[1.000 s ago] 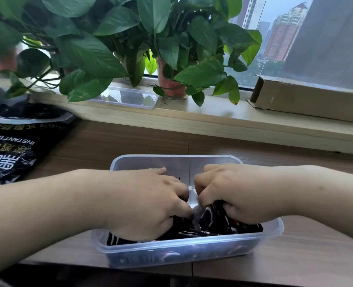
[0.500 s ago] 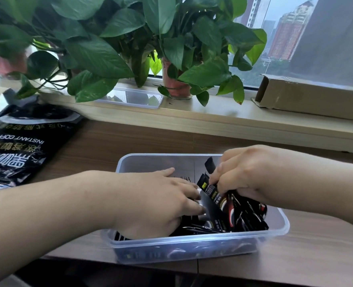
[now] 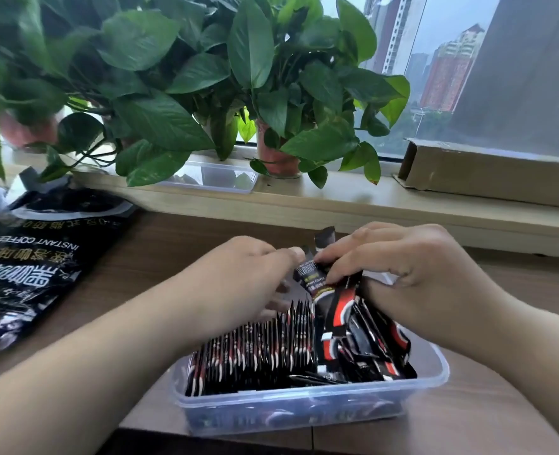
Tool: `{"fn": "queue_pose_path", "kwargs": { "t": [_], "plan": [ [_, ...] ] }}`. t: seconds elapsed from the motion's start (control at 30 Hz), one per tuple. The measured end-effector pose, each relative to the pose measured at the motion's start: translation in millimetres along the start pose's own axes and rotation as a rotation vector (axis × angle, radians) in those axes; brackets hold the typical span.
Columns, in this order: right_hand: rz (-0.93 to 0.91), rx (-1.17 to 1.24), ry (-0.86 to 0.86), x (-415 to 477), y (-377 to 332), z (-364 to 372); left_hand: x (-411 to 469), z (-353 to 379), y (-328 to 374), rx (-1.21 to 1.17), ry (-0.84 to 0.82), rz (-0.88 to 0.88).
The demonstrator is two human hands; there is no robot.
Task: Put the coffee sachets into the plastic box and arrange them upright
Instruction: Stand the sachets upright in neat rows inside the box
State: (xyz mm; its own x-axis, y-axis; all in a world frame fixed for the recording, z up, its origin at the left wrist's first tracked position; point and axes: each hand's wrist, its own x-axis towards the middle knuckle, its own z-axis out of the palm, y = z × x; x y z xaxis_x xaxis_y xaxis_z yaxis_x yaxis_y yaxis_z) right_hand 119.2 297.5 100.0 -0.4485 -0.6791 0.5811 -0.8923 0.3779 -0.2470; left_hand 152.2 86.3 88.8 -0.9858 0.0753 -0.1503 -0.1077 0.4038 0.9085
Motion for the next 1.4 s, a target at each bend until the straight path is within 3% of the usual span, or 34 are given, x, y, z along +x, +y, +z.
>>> {"fn": "queue_pose_path", "kwargs": {
  "t": [0.07, 0.27, 0.47, 0.6, 0.77, 0.93, 1.07, 1.23, 1.4],
  "plan": [
    [0.028, 0.044, 0.097, -2.0, -4.1, 11.8, -0.1, 7.5, 5.0, -0.261, -0.046, -0.131],
    [0.175, 0.146, 0.219, -1.2, -9.3, 37.5, 3.9, 15.1, 5.4, -0.481, 0.054, -0.082],
    [0.21, 0.248, 0.138, -4.3, -19.1, 42.8, 3.6, 10.8, 4.2, -0.498, 0.138, -0.036],
    [0.231, 0.164, 0.221, -6.1, -20.6, 44.4, 5.0, 0.5, -4.7, -0.453, 0.09, 0.01],
    [0.504, 0.219, 0.316, -3.3, -33.0, 31.6, 9.8, -5.4, -15.3, -0.367, 0.177, 0.088],
    [0.898, 0.537, 0.293, 7.8, -44.7, 34.8, 15.4, -7.4, -15.3, -0.369, 0.25, 0.169],
    [0.908, 0.731, 0.259, 16.8, -50.0, 49.3, 13.3, -8.0, -14.0, -0.439, 0.183, 0.223],
    [0.928, 0.66, 0.457, 17.4, -43.6, 58.9, 8.6, -11.0, -14.8, -0.482, 0.129, 0.274],
    [0.872, 0.588, 0.429, 15.2, -43.9, 58.5, 5.1, -9.5, -14.3, -0.433, 0.122, 0.304]
  ]
}}
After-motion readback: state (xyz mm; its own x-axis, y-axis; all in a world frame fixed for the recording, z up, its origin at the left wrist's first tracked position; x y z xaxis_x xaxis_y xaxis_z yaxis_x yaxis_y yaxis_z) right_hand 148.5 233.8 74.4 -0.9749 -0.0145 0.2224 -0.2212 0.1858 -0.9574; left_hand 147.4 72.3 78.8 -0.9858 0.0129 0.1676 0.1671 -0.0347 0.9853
